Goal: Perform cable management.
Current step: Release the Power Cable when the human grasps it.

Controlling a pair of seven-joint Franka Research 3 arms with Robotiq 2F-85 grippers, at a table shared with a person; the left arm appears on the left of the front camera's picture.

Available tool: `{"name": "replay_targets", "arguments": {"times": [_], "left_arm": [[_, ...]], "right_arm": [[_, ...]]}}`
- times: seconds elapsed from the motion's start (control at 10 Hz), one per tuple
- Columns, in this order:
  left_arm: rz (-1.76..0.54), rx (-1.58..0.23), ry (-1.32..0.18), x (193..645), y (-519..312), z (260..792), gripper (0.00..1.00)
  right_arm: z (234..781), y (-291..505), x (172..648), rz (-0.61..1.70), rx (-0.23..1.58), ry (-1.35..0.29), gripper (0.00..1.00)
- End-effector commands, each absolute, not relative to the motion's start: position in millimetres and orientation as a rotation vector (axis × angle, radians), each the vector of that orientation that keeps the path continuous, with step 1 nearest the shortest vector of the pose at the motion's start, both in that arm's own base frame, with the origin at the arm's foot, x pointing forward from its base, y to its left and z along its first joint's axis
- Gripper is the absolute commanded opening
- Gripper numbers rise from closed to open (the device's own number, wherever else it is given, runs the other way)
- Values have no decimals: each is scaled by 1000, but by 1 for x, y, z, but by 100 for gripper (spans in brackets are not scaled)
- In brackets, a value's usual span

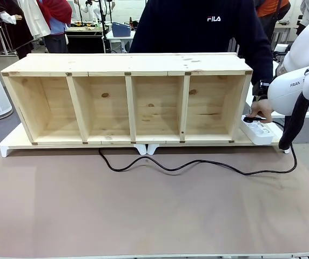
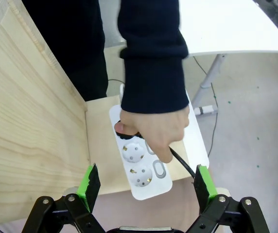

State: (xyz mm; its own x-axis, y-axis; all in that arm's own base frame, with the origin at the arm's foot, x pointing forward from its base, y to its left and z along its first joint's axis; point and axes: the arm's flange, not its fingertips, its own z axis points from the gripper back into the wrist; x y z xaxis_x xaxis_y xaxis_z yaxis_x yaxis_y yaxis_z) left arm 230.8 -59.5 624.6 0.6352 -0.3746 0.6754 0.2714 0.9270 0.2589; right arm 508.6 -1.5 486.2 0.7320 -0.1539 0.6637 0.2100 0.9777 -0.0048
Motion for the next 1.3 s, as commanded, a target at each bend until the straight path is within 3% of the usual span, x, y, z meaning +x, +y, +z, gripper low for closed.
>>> {"name": "replay_targets", "arguments": {"times": [0.0, 1.2], "left_arm": [[-368, 142, -803, 231, -60, 625, 100], [-368, 142, -803, 231, -60, 625, 100]], "right_arm": [[486, -2, 508, -203, -83, -716, 100], [486, -2, 508, -203, -83, -716, 100]]}}
